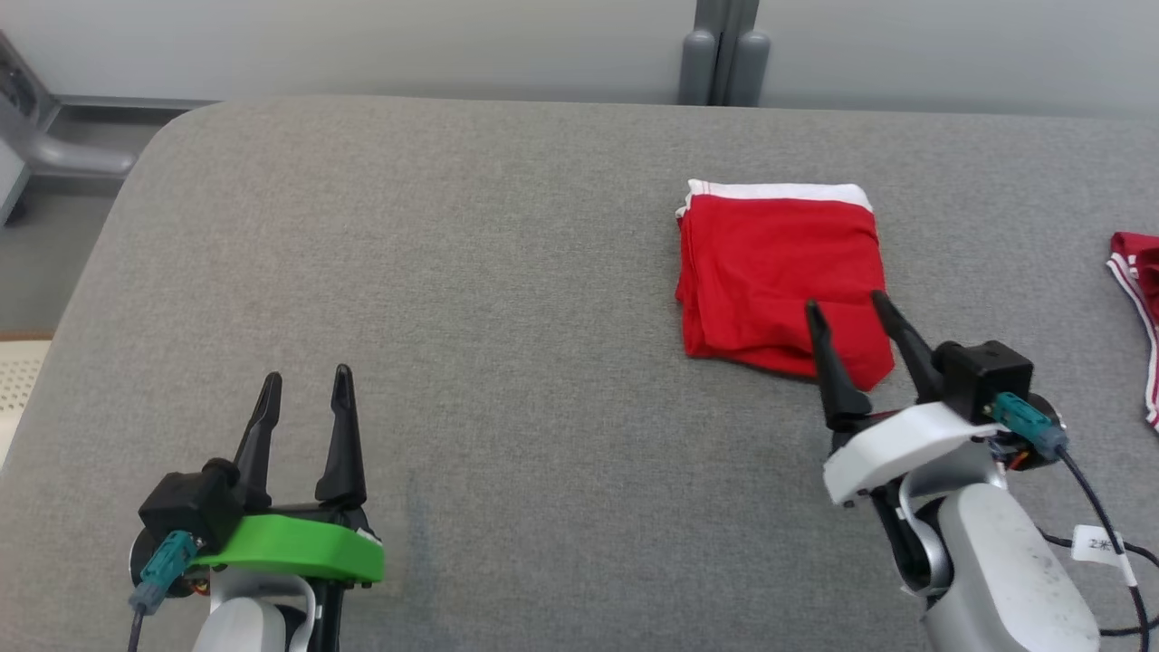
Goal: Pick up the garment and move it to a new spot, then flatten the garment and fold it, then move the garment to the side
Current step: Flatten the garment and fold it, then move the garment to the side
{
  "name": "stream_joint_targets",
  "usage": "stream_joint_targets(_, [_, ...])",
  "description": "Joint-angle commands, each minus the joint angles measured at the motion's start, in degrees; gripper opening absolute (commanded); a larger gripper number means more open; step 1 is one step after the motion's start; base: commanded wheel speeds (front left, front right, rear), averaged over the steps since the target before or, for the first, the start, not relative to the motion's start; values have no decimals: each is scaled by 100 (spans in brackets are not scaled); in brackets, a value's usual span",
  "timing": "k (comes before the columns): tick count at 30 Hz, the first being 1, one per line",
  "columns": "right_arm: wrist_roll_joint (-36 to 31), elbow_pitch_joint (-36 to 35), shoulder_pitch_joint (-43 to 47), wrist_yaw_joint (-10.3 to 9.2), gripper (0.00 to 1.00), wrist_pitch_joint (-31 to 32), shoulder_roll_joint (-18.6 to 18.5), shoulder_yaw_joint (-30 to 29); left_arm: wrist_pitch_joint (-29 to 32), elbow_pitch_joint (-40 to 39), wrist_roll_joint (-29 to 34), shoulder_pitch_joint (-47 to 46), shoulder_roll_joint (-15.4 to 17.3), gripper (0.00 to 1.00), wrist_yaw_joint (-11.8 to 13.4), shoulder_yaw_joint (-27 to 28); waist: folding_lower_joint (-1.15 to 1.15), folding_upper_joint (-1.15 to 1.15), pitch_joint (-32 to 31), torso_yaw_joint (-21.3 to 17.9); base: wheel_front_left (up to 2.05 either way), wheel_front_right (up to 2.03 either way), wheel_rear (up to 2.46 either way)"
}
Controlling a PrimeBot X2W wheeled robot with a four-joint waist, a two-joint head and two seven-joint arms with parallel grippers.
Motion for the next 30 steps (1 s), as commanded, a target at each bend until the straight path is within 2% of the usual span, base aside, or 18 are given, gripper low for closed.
stream_joint_targets(1, [-124,-168,184,-6,100,77,-17,-214,-15,10,76,122,10,100,-12,38,0,0,-264,-306,0,0,0])
stream_joint_targets(8, [-373,-760,640,-6,100,428,16,-923,-15,63,106,326,11,100,-12,190,0,0,-429,-658,0,0,0])
stream_joint_targets(19, [-344,-856,886,-6,100,723,28,-854,-15,144,259,535,12,100,-12,329,0,0,-640,-1014,0,0,0])
stream_joint_targets(30, [-207,-832,914,-6,100,693,35,-714,-15,150,198,535,12,100,-12,348,0,0,-627,-1070,0,0,0])
